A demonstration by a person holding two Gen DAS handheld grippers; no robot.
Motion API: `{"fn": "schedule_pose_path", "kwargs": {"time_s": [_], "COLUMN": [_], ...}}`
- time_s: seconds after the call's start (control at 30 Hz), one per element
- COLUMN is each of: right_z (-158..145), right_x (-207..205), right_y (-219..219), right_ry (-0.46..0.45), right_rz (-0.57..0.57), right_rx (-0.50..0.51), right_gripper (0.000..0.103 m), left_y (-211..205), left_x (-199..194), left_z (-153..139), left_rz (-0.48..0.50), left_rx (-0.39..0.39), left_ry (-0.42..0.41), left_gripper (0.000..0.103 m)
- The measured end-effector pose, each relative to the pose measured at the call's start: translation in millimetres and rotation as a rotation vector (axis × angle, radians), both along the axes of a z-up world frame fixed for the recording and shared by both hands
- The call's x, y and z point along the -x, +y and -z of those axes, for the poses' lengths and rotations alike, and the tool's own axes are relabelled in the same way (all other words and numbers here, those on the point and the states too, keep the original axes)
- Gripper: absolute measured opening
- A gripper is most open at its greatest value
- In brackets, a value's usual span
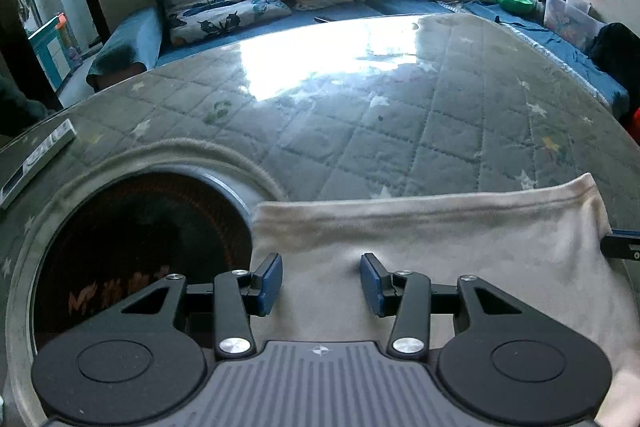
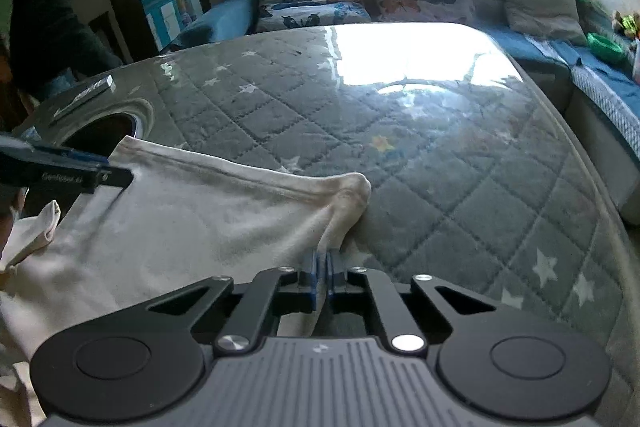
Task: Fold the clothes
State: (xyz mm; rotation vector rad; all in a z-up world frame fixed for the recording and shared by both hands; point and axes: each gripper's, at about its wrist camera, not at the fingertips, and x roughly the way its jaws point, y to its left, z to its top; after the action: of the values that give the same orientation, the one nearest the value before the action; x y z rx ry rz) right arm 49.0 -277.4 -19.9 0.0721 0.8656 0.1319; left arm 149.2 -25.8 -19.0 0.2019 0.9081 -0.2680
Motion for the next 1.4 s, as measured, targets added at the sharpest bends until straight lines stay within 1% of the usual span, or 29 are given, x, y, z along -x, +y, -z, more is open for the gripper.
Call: {"fn": "schedule_pose_path", "kwargs": {"time_s": [0.2,0.5,0.73,0.83,0.9,1.0,1.07,1.13,1.2,1.23,1.33,1.4], "right_z": [-2,2,3,-4,-10,-15,-16,-16,-15,-14,-14,-14], "right_x": [-24,-81,-115,-111,-99,-81,-66,-46,-27,-19,6,22], "right_y": [2,-13,-31,-37,-42,-46,-44,-39,-35,-34,-34,-36], "right_ry": [-0.014,-0.028,-0.026,-0.028,-0.027,-0.003,0.009,0.021,0.041,0.049,0.050,0.047], "right_rz": [0.001,0.030,0.049,0.044,0.038,0.019,-0.009,-0.039,-0.060,-0.065,-0.064,-0.048], "right_rx": [0.106,0.208,0.227,0.211,0.193,0.168,0.170,0.199,0.232,0.252,0.306,0.323], "right_gripper": [0.003,0.003,0.004,0.004,0.005,0.005,0.006,0.007,0.011,0.011,0.011,0.011], "left_y": [-9,-33,-54,-55,-55,-56,-58,-57,-55,-54,-52,-52], "left_x": [-26,-80,-112,-95,-84,-67,-40,-13,15,29,68,89], "left_z": [1,7,8,0,-5,-12,-19,-23,-28,-30,-35,-35], "left_rz": [0.009,0.015,-0.002,0.031,0.053,0.085,0.143,0.193,0.244,0.269,0.338,0.384], "left_rx": [-0.003,0.018,0.023,0.035,0.043,0.055,0.070,0.080,0.090,0.096,0.103,0.104], "left_ry": [-0.014,-0.063,-0.083,-0.086,-0.088,-0.090,-0.092,-0.092,-0.092,-0.092,-0.093,-0.088], "left_gripper": [0.047,0.047,0.047,0.047,0.047,0.048,0.050,0.051,0.052,0.054,0.056,0.056]}}
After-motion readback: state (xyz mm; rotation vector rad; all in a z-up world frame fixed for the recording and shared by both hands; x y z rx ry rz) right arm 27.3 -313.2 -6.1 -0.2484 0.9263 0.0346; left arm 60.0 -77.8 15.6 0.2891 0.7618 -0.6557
